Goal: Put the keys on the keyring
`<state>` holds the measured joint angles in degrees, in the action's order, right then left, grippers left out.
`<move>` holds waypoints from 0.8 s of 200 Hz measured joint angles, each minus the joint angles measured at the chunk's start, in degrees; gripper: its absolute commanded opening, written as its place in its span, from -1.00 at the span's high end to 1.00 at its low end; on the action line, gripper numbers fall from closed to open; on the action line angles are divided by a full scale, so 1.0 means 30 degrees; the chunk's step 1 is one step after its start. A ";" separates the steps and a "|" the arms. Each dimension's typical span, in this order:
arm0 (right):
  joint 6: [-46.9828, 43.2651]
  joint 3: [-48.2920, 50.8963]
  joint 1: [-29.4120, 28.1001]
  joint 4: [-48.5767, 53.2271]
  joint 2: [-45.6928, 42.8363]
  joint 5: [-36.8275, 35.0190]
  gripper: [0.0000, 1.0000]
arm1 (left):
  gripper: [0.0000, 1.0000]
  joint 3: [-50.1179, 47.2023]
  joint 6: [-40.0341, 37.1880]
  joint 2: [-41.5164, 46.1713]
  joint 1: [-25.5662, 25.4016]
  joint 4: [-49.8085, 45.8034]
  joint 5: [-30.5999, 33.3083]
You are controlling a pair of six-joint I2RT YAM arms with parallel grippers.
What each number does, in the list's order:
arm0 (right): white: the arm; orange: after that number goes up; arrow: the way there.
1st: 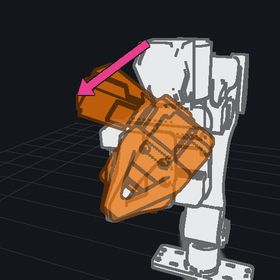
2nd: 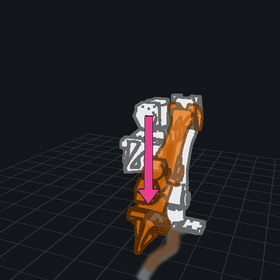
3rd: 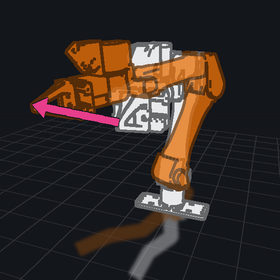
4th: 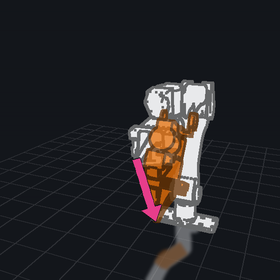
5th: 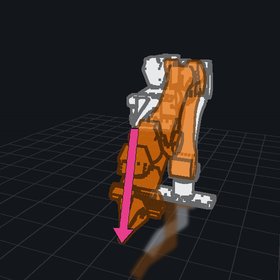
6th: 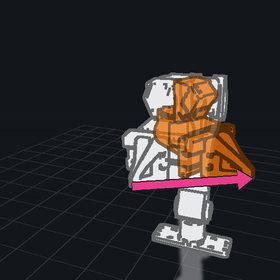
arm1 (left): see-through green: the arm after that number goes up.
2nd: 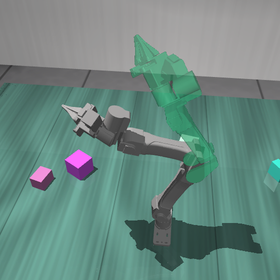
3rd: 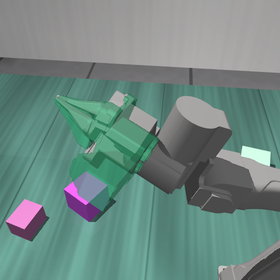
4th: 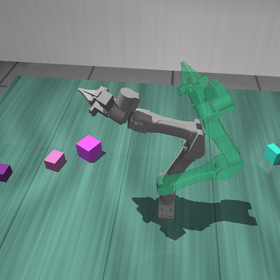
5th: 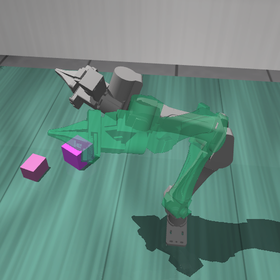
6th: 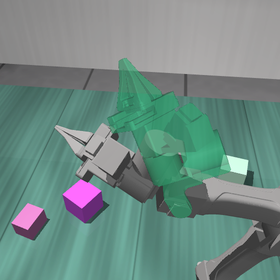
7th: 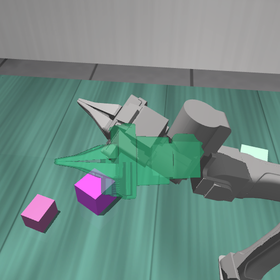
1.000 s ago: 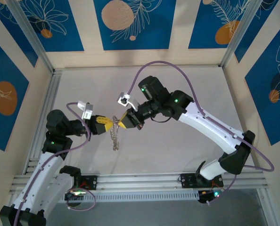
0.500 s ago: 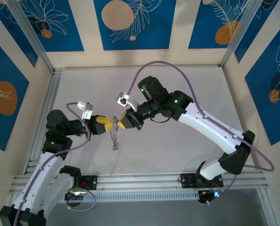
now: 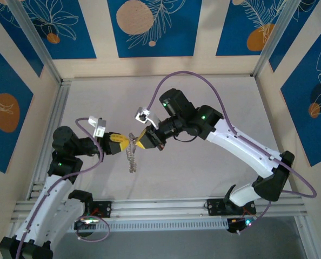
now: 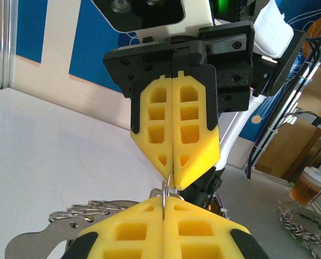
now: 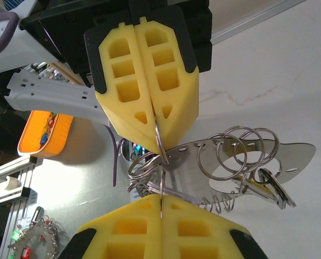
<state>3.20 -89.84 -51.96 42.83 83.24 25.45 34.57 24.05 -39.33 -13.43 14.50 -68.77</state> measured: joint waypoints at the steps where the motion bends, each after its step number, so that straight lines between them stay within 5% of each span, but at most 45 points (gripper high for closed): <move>1: 0.0000 0.0000 0.0000 0.0000 0.0000 0.0000 1.00 | 1.00 0.0000 0.0000 0.0000 0.0000 0.0000 0.0000; 160: 0.0000 0.0000 -0.0036 -0.0430 -0.0015 0.0007 1.00 | 1.00 0.0000 0.0299 0.0000 0.0000 0.0015 -0.0007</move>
<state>3.20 -89.84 -52.07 41.54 83.20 25.47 34.57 24.95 -39.33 -13.43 14.55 -68.79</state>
